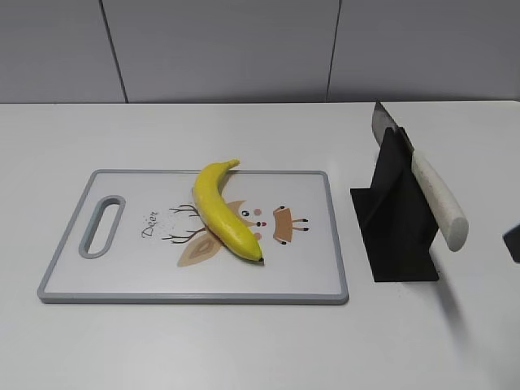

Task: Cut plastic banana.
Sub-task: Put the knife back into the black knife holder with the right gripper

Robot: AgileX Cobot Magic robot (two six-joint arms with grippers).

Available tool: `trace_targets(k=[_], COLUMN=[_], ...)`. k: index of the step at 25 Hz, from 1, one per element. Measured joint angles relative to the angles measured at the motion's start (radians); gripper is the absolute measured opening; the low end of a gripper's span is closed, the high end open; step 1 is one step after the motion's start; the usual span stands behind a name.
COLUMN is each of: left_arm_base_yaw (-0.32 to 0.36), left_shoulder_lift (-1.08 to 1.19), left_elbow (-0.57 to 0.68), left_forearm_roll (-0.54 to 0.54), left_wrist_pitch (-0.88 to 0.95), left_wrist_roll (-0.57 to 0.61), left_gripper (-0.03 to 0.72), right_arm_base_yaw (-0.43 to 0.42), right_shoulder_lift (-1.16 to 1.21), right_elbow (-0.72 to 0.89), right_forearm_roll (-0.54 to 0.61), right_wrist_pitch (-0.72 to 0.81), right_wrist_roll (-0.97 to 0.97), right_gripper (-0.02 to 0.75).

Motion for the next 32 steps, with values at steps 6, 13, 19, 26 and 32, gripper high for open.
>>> trace_targets(k=[6, 13, 19, 26, 32], left_arm_base_yaw=[0.000, 0.000, 0.000, 0.000, 0.000], left_shoulder_lift=[0.000, 0.000, 0.000, 0.000, 0.000], left_elbow=[0.000, 0.000, 0.000, 0.000, 0.000], left_forearm_roll=[0.001, 0.001, 0.001, 0.001, 0.001], left_wrist_pitch=[-0.001, -0.001, -0.001, -0.003, -0.004], left_wrist_roll=[0.000, 0.000, 0.000, 0.000, 0.000], left_gripper=[0.521, 0.521, 0.521, 0.521, 0.521], right_arm_base_yaw=[0.000, 0.000, 0.000, 0.000, 0.000], right_shoulder_lift=[-0.204, -0.442, -0.627, -0.811, -0.956], right_elbow=[0.159, 0.225, 0.253, 0.253, 0.254], right_forearm_roll=[0.000, -0.001, -0.001, -0.001, -0.001], right_wrist_pitch=[0.010, 0.076, 0.100, 0.100, 0.101], right_wrist_roll=[-0.065, -0.084, -0.098, -0.103, -0.105], right_gripper=[0.595, 0.595, 0.595, 0.595, 0.595])
